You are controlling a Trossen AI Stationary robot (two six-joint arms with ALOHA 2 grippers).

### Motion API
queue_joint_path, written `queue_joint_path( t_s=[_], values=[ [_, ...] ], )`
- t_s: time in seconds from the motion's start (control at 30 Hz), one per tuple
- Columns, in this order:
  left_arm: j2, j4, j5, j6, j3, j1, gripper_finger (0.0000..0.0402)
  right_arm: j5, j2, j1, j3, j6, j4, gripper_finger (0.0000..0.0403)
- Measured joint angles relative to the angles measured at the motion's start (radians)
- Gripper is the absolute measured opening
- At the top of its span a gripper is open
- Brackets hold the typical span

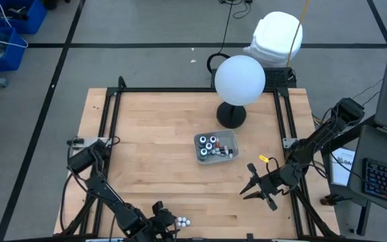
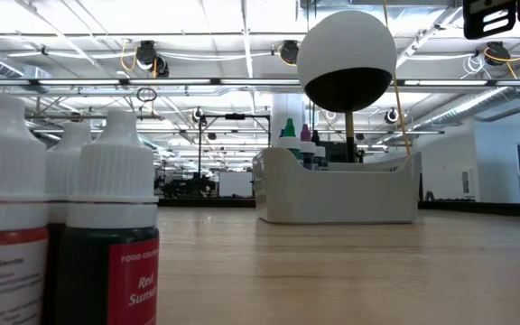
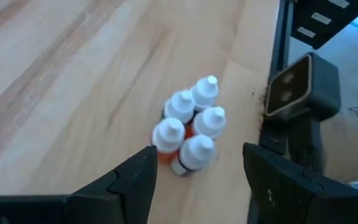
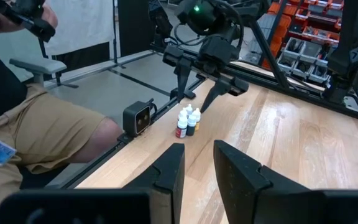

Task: Pick & Place food coloring
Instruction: Put the black food coloring bottle into the gray bin

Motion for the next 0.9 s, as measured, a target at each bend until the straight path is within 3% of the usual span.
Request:
queue_joint_path(
  t_s=[0.9],
  values=[
    [0.0, -0.078, 0.063, -0.024, 0.0, 0.04, 0.0239, 0.0, 0.0, 0.0, 0.0, -0.002, 0.0, 0.0077]
  ],
)
